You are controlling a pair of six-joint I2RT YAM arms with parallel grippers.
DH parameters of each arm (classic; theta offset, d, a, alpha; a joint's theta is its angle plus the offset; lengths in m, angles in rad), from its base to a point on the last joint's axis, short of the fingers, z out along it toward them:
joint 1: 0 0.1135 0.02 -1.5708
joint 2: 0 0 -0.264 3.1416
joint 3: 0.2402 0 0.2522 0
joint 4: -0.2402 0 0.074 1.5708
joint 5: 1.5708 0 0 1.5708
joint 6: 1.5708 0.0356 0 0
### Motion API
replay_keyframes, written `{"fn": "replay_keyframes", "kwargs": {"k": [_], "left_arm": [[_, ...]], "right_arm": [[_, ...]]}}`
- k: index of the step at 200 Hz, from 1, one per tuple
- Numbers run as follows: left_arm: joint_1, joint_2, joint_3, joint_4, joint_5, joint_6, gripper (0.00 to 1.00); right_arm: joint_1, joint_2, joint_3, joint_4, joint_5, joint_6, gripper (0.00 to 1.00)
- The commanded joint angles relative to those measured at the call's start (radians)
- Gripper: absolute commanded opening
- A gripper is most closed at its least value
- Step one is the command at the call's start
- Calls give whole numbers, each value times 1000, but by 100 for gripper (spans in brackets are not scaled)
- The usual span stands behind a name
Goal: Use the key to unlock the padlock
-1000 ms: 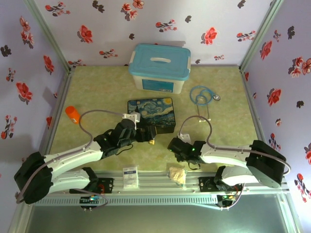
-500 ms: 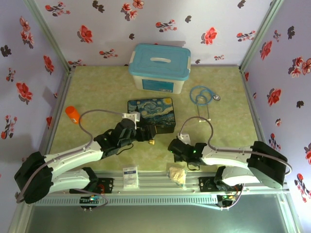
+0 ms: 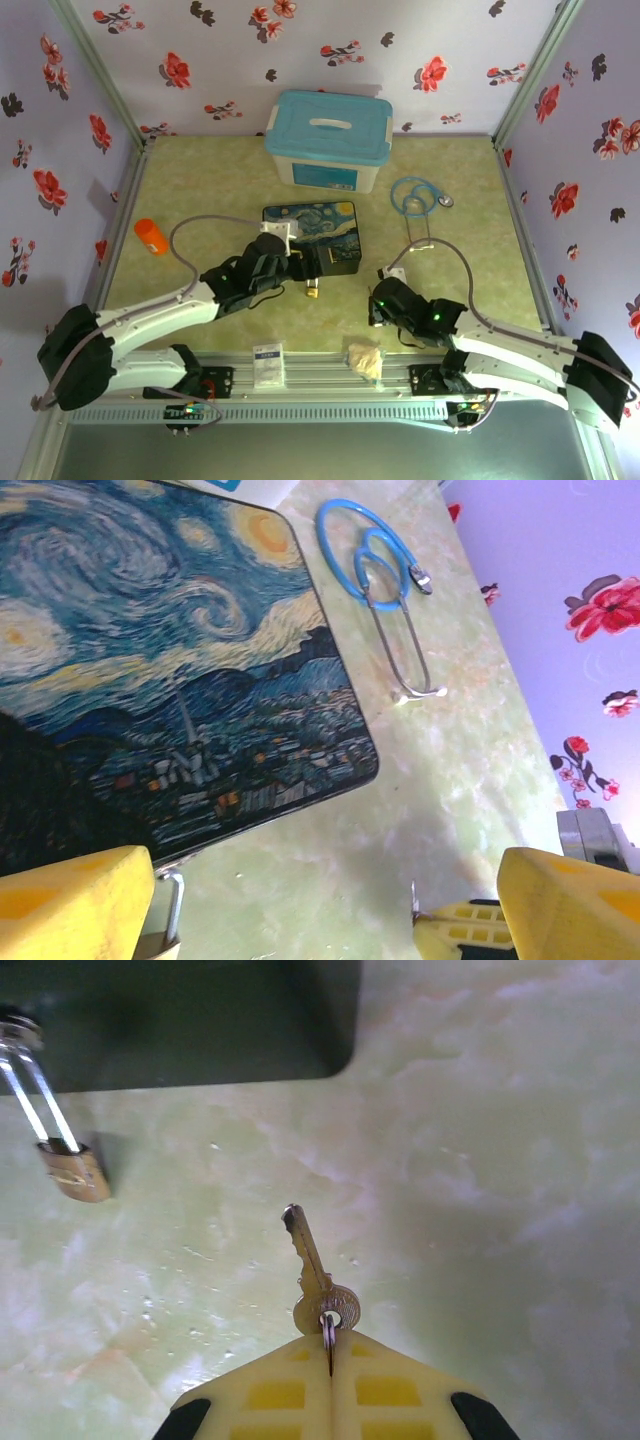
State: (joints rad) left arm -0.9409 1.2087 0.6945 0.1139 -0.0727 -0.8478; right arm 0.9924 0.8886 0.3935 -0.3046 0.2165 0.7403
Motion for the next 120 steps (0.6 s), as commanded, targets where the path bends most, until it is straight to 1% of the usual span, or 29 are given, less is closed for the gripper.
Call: {"fn": "replay_keyframes", "kwargs": {"k": [1,16,32,57,79,95,101,120], "left_arm": [[-7,33,26,81,55,-31,86],[-8,59,39,116,108,-32,79],[-16,82,60,119,146,-15,77],[-22,104,84,116,193,0,74],[-30,118,101,114,225,24,68],[-32,134,108,121,250,22,65],[-31,140,108,130,263,20,63],[-35,163,111,151,304,23,51]], "right_arm": [[-5,-39,40,41,-43,-131,0],[-6,-57,63,54,-69,-198,0],[-5,-80,69,84,-96,-250,0],[-6,-92,86,108,-98,-288,0],[-5,-66,122,108,-101,-310,0],[-6,-50,141,119,-113,-314,0],[-5,-48,143,128,-118,-314,0],[-6,-48,144,154,-120,-310,0]]}}
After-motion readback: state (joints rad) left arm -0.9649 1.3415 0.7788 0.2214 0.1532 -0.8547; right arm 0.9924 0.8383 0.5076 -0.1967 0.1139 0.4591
